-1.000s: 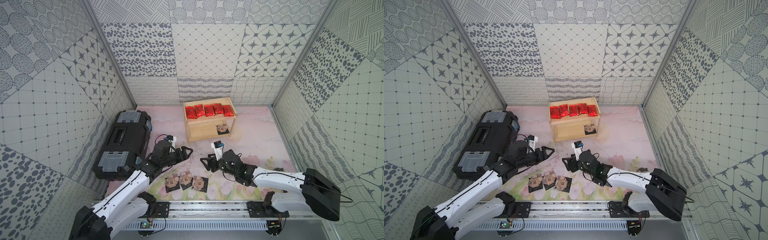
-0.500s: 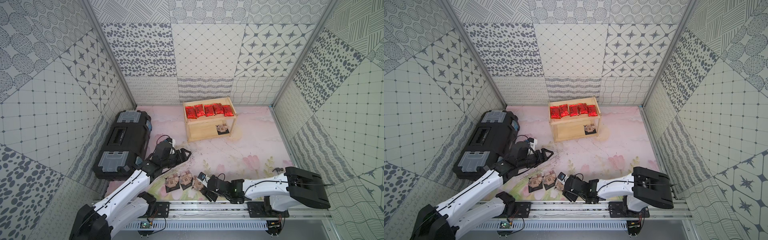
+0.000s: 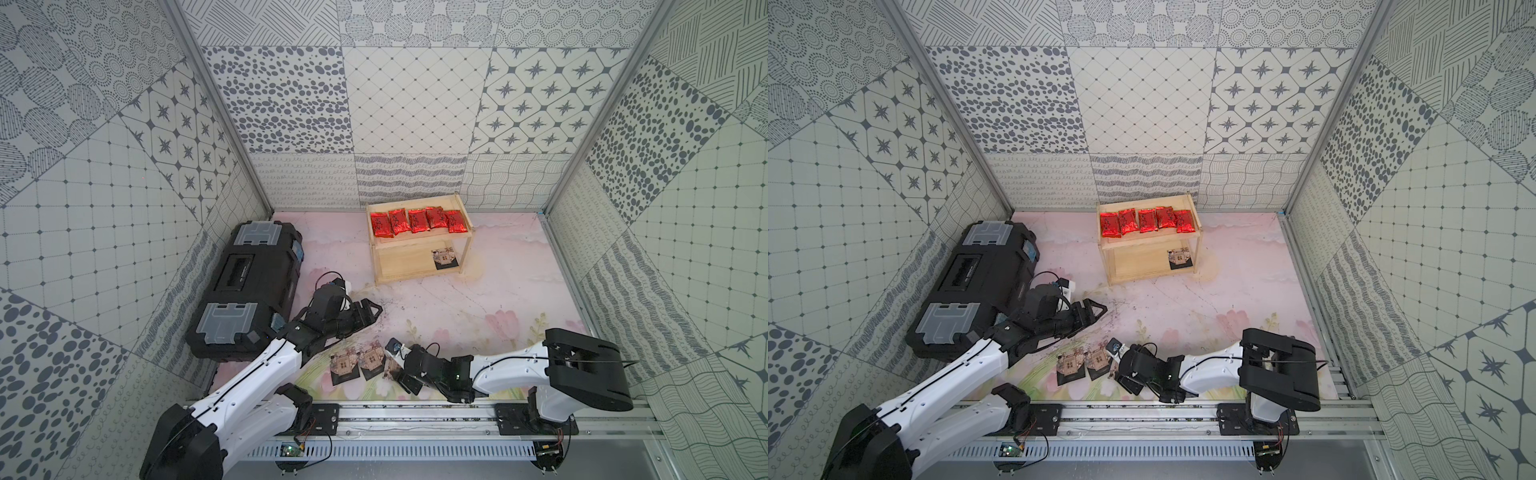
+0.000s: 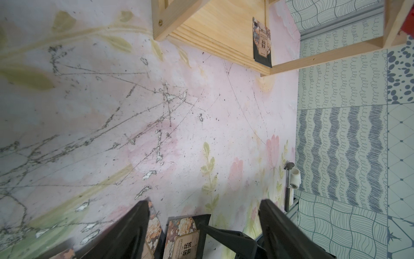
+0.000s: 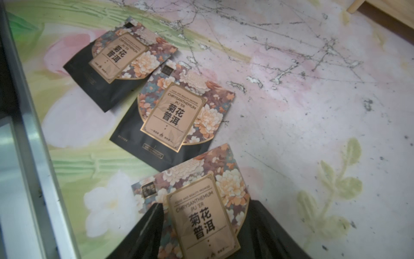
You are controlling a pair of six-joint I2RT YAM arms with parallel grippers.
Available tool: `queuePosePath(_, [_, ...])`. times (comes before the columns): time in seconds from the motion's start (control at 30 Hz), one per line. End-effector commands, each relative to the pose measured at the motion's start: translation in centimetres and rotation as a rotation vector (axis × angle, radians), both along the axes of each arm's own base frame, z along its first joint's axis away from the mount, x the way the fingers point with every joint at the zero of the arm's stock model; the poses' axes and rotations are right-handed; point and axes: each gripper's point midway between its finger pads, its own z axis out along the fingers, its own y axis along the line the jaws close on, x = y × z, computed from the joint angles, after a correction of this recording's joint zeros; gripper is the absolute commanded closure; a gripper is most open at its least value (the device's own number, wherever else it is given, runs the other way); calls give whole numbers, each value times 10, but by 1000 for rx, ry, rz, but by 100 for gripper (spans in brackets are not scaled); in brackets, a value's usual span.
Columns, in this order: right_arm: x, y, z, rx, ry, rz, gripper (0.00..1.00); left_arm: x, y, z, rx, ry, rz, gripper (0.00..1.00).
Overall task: Place the tea bags on the shelf by color
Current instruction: Move the tea bag to the center of the board.
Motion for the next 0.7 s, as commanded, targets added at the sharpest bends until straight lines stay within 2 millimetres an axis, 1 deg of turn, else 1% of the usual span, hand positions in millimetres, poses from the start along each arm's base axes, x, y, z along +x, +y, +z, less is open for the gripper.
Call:
queuePosePath(0.0, [14,-2,-1,37,-18,-59,37,4,-2,2,-15,-15,2,18])
queuePosePath(0.23, [34,-29,-12,5,-16,-186,38,8,-6,2,-23,-15,-8,18])
queuePosePath(0.47, [64,-65,-24,-21,28,-395,38,11,-11,-1,-30,-6,-21,18])
queuePosePath(0.6, [88,-81,-19,55,88,-535,38,10,-15,-6,-35,4,-38,18])
queuePosePath(0.67, [96,-84,-16,100,130,-570,38,7,-20,-11,-29,18,-58,18])
